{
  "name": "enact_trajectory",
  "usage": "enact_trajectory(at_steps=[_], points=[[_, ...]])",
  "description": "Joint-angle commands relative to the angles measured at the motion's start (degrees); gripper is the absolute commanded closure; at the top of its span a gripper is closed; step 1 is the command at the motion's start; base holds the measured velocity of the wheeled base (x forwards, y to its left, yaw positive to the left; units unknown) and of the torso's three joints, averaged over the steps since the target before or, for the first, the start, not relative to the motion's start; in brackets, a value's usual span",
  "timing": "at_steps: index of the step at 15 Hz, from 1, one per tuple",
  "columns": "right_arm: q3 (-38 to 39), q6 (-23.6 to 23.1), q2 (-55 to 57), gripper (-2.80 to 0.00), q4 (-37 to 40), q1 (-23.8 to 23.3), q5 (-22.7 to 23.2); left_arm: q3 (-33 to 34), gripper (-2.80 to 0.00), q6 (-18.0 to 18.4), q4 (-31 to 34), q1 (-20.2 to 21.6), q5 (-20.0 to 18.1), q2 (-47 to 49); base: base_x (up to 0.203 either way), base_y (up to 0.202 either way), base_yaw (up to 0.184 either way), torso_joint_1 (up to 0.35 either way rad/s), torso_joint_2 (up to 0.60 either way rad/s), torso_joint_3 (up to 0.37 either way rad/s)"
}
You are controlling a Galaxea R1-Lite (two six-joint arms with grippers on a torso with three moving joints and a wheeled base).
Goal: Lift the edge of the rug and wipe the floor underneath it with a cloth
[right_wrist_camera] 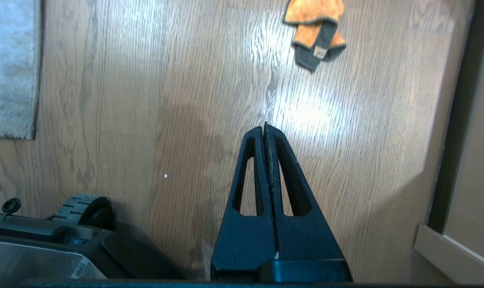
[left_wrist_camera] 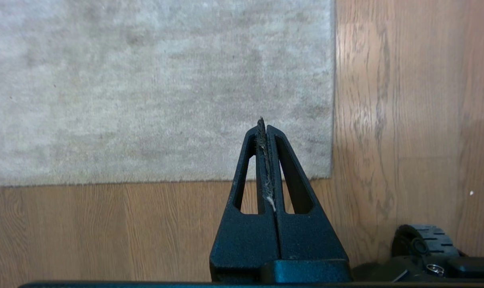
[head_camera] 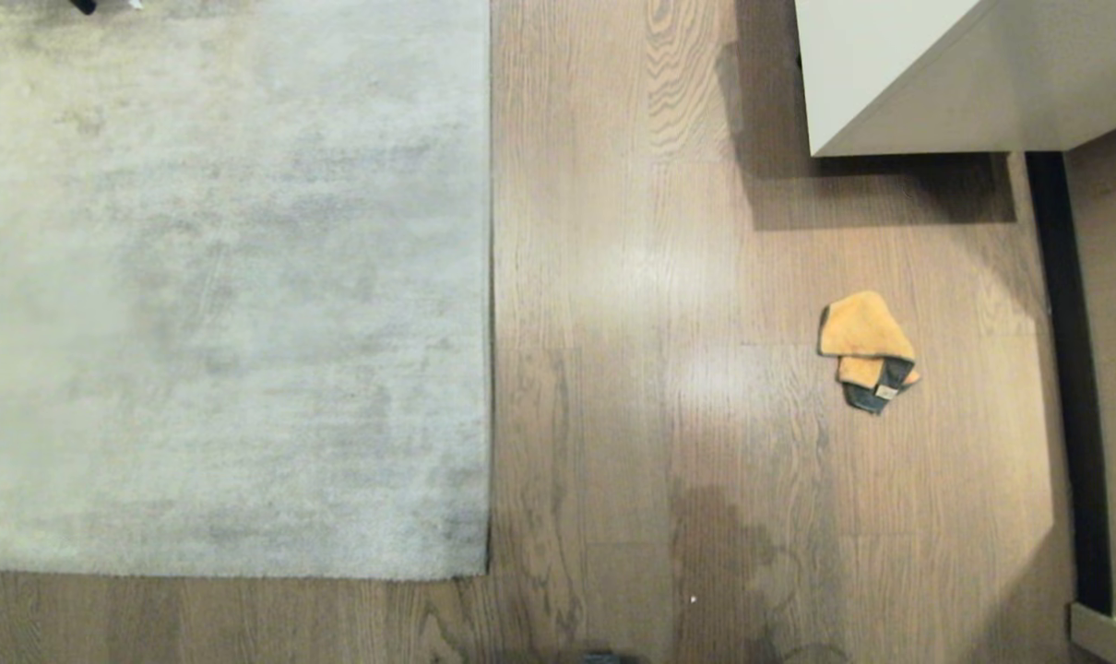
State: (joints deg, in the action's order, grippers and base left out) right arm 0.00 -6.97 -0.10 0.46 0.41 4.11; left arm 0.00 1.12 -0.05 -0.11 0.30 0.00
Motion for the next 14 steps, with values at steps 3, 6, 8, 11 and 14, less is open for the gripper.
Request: enact_trajectory(at_steps=[3,6,8,11,14], points=[[0.0,-0.1,0.1,0.00,0.0,0.0,0.0,0.0,0.00,-0.1,0.0,-0.1,0.0,0.0,0.000,0.000,0.000,0.001,0.00,0.202],[0.0,-0.1,0.1,0.00,0.0,0.0,0.1,0.0,0.00,0.0,0.0,-0.1,-0.1,0.0,0.000,0.000,0.000,-0.001,0.00,0.200],[0.0,-0.1,0.1,0.00,0.0,0.0,0.1,0.0,0.00,-0.1,0.0,-0.1,0.0,0.0,0.000,0.000,0.000,0.002,0.00,0.203],[0.0,-0.1,0.1,0.00,0.0,0.0,0.1,0.0,0.00,-0.1,0.0,-0.1,0.0,0.0,0.000,0.000,0.000,0.000,0.00,0.201],[0.0,-0.1,0.1,0.00,0.0,0.0,0.0,0.0,0.00,-0.1,0.0,-0.1,0.0,0.0,0.000,0.000,0.000,0.002,0.00,0.204]])
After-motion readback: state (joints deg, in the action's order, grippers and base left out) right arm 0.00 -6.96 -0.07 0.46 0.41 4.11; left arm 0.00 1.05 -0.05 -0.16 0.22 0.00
